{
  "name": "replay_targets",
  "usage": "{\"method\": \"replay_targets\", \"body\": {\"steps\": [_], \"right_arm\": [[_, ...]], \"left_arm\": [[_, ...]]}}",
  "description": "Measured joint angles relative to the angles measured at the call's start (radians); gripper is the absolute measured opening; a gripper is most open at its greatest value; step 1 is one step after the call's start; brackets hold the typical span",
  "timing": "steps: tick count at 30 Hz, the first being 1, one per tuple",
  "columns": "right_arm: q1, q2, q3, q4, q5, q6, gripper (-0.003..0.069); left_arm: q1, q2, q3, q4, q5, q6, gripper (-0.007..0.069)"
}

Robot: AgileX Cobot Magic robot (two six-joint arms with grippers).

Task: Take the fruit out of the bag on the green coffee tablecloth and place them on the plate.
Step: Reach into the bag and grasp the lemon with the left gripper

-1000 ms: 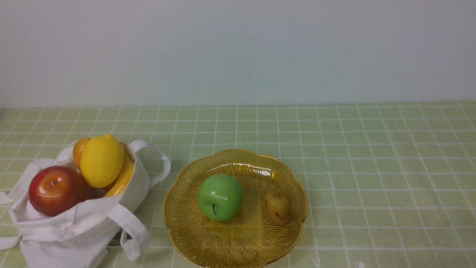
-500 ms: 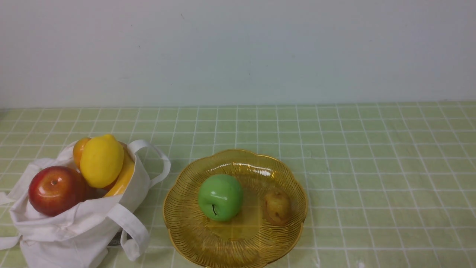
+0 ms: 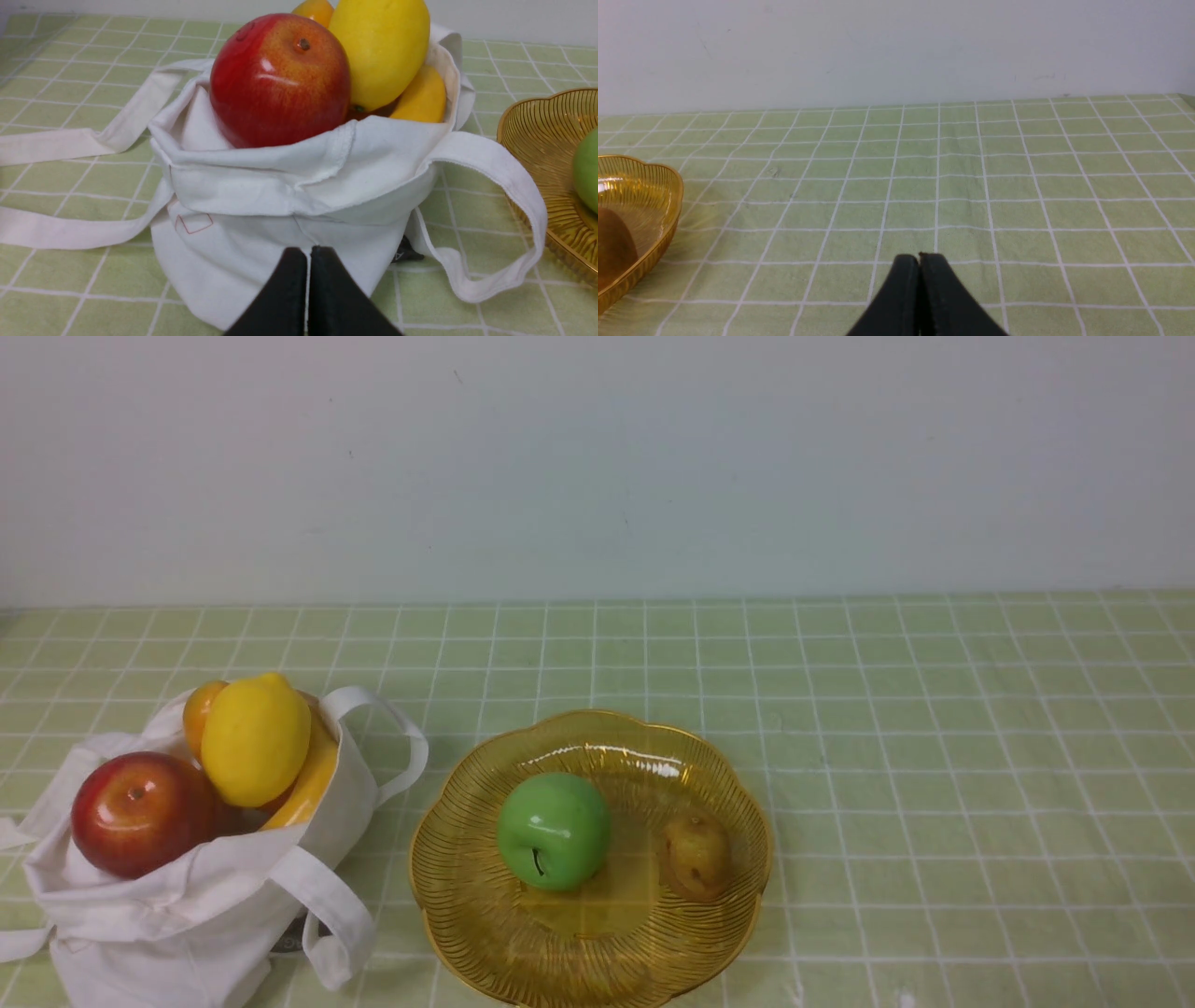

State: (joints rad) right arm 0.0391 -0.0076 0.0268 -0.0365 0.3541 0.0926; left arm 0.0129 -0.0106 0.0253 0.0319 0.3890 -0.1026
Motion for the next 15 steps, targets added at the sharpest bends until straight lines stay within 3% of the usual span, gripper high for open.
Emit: {"method": "replay_targets", "body": {"steps": [4,6,11,15], "right_arm": [[0.000,0.000,0.000,0.000,0.000,0.000,-0.0015],[0.000,0.000,0.000,0.000,0.000,0.000,-0.0015],[0.000,0.000,0.000,0.000,0.000,0.000,-0.0015],[0.000,0.000,0.000,0.000,0.000,0.000,-0.0015]], "left_arm": [[0.000,0.000,0.000,-0.018,0.000,-0.015,-0.0008],[0.000,0.000,0.000,-0.095,0.000,-0.071,-0.0008],[0.000,0.000,0.002,-0.472,0.000,-0.293,-0.0008],[0.000,0.000,0.003,-0.663,-0.006,-0.341,-0.0008]]}}
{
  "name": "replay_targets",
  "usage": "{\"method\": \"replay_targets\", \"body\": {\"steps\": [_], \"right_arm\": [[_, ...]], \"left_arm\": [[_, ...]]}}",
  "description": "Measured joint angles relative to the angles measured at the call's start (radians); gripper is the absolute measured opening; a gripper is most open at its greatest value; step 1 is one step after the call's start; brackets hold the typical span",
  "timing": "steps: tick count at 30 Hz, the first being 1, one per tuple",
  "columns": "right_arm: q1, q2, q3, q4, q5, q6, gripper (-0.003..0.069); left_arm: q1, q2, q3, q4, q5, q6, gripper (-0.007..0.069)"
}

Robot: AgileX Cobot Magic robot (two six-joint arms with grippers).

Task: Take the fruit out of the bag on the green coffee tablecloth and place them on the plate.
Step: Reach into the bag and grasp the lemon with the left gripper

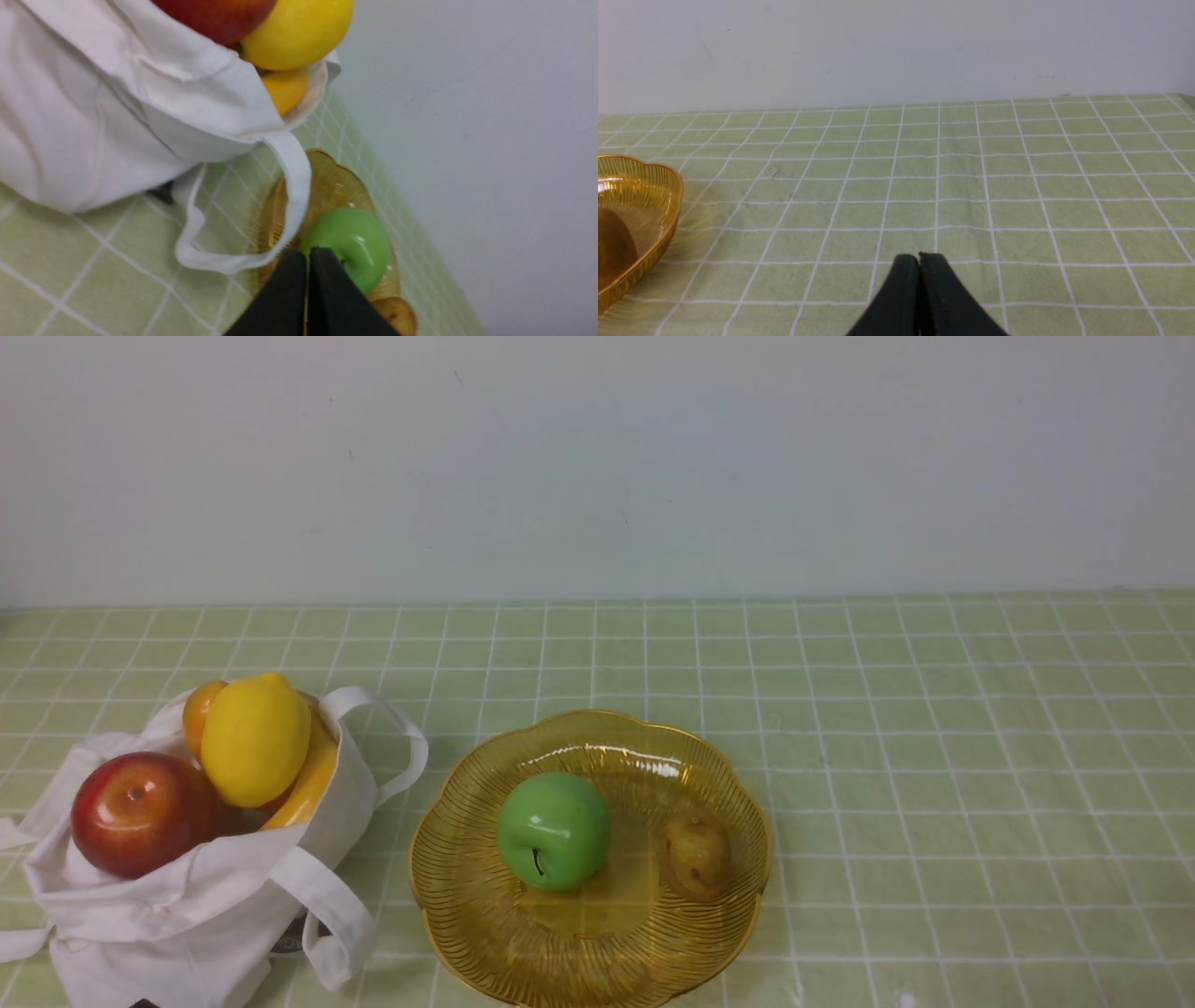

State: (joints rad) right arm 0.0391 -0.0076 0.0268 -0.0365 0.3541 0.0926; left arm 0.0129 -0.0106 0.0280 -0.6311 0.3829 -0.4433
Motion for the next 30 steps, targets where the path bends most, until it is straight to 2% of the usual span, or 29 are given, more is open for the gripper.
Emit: {"method": "replay_targets", "body": {"steps": [7,11,12,13,15,19,20,22,24,26,27,30], "right_arm": [[0.000,0.000,0.000,0.000,0.000,0.000,-0.0015],[0.000,0.000,0.000,0.000,0.000,0.000,-0.0015],[0.000,0.000,0.000,0.000,0.000,0.000,-0.0015],[0.000,0.000,0.000,0.000,0.000,0.000,-0.0015],[0.000,0.000,0.000,0.000,0.000,0.000,-0.0015],[0.000,0.000,0.000,0.000,0.000,0.000,-0.0015],[0.000,0.000,0.000,0.000,0.000,0.000,-0.0015],[0.000,0.000,0.000,0.000,0.000,0.000,-0.0015],[0.000,0.000,0.000,0.000,0.000,0.000,-0.0015],[0.000,0.000,0.000,0.000,0.001,0.000,-0.0015],[0.000,0.000,0.000,0.000,0.001,0.000,-0.0015],[0.000,0.000,0.000,0.000,0.001,0.000,-0.0015]], "left_arm": [[0.000,0.000,-0.003,-0.087,-0.025,0.018,-0.0008],[0.001,0.007,-0.128,-0.093,-0.012,0.178,-0.0008],[0.001,0.007,-0.128,-0.093,-0.010,0.186,-0.0008],[0.002,0.050,-0.214,-0.093,0.021,0.247,-0.0008],[0.002,0.105,-0.283,-0.078,0.084,0.290,-0.0008],[0.002,0.295,-0.445,0.025,0.288,0.342,-0.0008],[0.002,0.384,-0.514,0.088,0.371,0.349,-0.0008],[0.002,0.501,-0.576,0.171,0.443,0.351,-0.0008],[0.002,0.636,-0.660,0.262,0.489,0.354,-0.0003],[0.002,0.693,-0.694,0.297,0.493,0.354,0.0000],[0.002,0.798,-0.759,0.359,0.496,0.354,0.0021],[0.002,0.913,-0.835,0.425,0.496,0.355,0.0066]]}}
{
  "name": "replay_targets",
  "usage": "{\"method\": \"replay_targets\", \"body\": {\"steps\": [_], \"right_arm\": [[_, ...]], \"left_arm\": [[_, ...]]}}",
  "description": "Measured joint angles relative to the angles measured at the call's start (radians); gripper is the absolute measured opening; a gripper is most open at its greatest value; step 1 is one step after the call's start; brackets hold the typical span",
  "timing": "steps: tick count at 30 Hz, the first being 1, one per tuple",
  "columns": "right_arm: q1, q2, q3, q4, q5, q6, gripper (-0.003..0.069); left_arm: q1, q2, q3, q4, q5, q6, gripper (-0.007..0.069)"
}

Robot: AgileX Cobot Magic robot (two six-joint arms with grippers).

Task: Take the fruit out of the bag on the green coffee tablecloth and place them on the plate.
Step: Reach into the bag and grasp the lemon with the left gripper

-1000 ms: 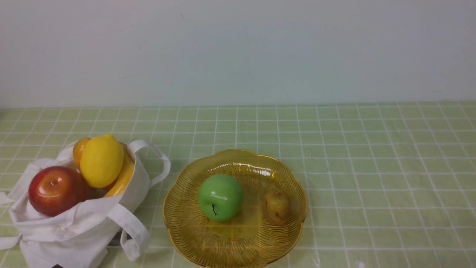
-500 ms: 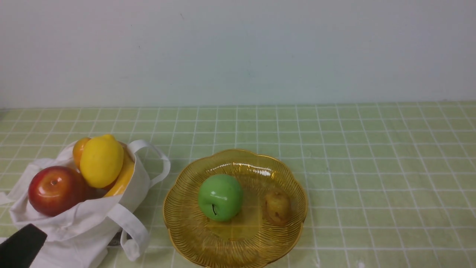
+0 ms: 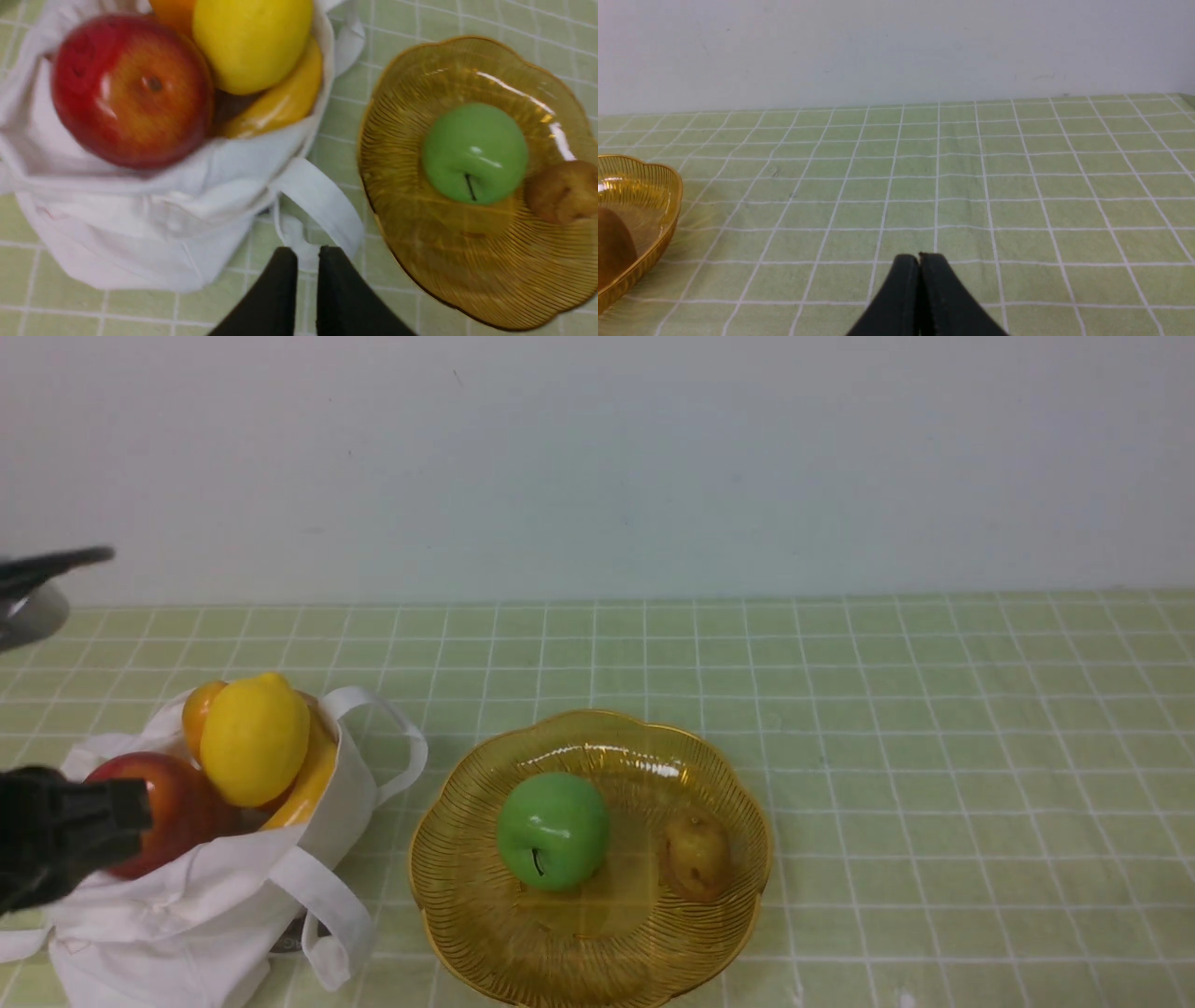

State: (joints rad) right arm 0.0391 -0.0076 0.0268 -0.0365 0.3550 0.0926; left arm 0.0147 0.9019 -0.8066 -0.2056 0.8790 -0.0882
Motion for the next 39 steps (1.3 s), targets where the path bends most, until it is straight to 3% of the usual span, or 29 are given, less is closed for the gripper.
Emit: {"method": "replay_targets", "body": {"steps": [4,7,10,16,21,39], "right_arm": [[0.000,0.000,0.000,0.000,0.000,0.000,-0.0015],[0.000,0.000,0.000,0.000,0.000,0.000,-0.0015],[0.000,0.000,0.000,0.000,0.000,0.000,-0.0015],[0.000,0.000,0.000,0.000,0.000,0.000,-0.0015],[0.000,0.000,0.000,0.000,0.000,0.000,-0.0015],[0.000,0.000,0.000,0.000,0.000,0.000,-0.0015]], "left_arm": [[0.000,0.144,-0.094,0.061,0.000,0.001,0.0165],[0.000,0.285,-0.194,0.096,0.000,0.019,0.0313],[-0.001,0.364,-0.248,0.099,-0.001,0.057,0.0393],[-0.071,0.570,-0.362,0.091,-0.020,0.260,0.0575],[-0.086,0.670,-0.402,0.098,-0.048,0.344,0.0605],[-0.086,0.775,-0.405,0.206,-0.101,0.362,0.0582]]}}
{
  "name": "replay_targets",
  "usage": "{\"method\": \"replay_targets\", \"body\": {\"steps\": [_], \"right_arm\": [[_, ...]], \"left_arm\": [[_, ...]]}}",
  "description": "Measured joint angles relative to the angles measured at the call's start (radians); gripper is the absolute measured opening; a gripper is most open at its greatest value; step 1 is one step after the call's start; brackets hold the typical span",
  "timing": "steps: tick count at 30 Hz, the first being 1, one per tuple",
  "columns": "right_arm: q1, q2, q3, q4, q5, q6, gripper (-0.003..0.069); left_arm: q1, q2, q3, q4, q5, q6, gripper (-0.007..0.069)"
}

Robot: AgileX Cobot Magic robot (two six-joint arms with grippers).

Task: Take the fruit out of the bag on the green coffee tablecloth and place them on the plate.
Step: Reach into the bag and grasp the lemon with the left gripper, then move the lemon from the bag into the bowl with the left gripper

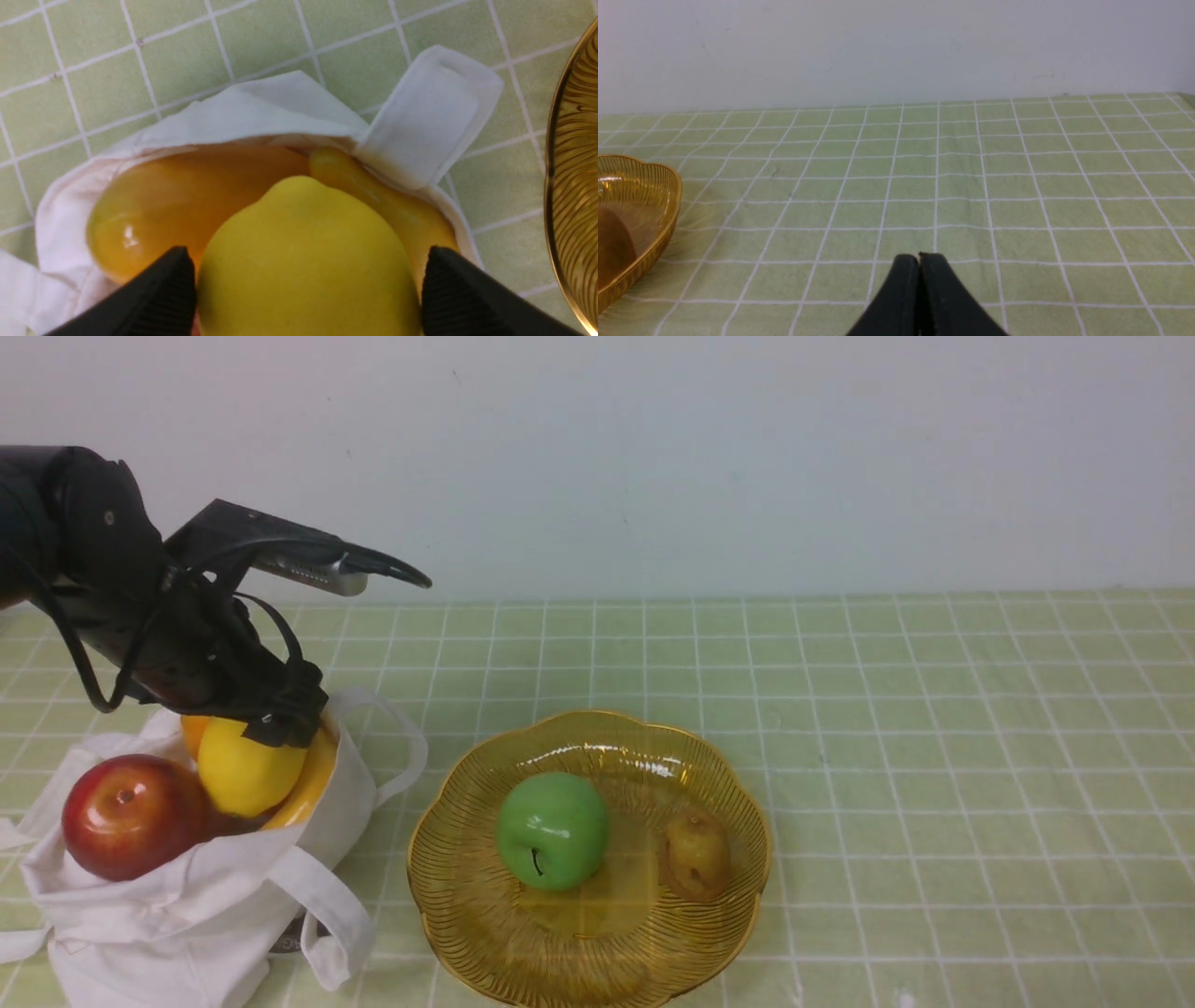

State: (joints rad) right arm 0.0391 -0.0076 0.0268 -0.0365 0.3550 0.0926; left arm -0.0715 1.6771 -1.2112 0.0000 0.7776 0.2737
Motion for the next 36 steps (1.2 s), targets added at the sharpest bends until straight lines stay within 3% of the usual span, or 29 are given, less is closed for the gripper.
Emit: {"method": "replay_targets", "body": {"steps": [6,22,28,29,31,36], "right_arm": [[0.000,0.000,0.000,0.000,0.000,0.000,-0.0015],[0.000,0.000,0.000,0.000,0.000,0.000,-0.0015],[0.000,0.000,0.000,0.000,0.000,0.000,-0.0015],[0.000,0.000,0.000,0.000,0.000,0.000,-0.0015],[0.000,0.000,0.000,0.000,0.000,0.000,-0.0015],[0.000,0.000,0.000,0.000,0.000,0.000,-0.0015]], "left_arm": [[0.000,0.014,-0.001,0.000,-0.002,-0.007,0.0517],[0.000,-0.146,-0.097,-0.022,0.055,-0.011,0.0517],[0.000,-0.226,-0.141,-0.326,0.210,0.001,0.0517],[0.000,-0.226,-0.141,-0.326,0.217,0.003,0.0517],[-0.001,-0.212,-0.141,-0.512,0.311,0.071,0.0517],[-0.036,-0.155,-0.141,-0.696,0.360,0.148,0.0517]]}}
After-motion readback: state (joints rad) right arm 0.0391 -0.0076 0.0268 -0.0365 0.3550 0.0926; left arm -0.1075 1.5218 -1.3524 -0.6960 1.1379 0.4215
